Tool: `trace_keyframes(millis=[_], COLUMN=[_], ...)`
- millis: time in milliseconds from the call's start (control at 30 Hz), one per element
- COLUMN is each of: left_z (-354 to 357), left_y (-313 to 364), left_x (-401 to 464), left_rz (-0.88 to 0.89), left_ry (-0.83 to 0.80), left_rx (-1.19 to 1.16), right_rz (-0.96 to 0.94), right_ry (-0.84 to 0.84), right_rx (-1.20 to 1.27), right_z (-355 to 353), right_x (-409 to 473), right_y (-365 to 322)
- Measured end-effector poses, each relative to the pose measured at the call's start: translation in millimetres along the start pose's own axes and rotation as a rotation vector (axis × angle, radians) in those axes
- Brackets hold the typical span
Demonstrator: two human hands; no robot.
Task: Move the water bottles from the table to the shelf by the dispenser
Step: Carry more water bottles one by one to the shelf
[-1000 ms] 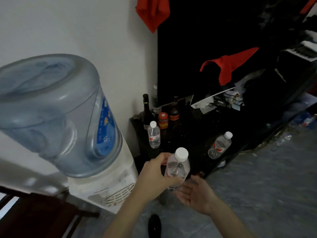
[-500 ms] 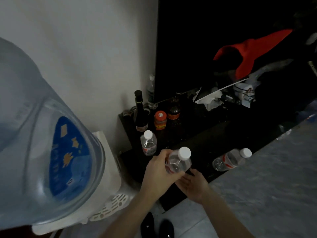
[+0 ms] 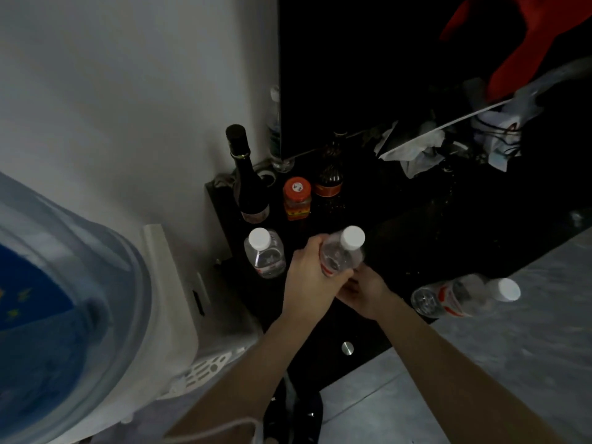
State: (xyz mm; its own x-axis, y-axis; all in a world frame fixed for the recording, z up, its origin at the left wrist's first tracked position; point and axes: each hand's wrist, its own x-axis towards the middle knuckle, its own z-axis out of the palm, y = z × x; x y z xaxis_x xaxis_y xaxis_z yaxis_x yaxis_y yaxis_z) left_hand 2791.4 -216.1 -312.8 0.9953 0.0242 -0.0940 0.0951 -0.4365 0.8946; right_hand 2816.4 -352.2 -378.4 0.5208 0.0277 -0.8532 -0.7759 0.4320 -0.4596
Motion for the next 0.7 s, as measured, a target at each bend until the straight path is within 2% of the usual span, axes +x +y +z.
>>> trace_keyframes(millis=[133,467,700], left_z=[6,10,9], left_y=[-7,-17,-16], left_x=[15,36,39], left_rz=[0.002,0.035,0.026], left_ry=[0.017,0.039,0.023], left_rx=[-0.008,-0.004,-0.019], right_rz=[-0.002,0.01,0.018], right_ry=[0.008,-0.015,-0.03], right_rx=[-0.031,0.063,0.01], right_z=[5,11,14], right_x=[12,20,9], right_y=[-6,-10,-10])
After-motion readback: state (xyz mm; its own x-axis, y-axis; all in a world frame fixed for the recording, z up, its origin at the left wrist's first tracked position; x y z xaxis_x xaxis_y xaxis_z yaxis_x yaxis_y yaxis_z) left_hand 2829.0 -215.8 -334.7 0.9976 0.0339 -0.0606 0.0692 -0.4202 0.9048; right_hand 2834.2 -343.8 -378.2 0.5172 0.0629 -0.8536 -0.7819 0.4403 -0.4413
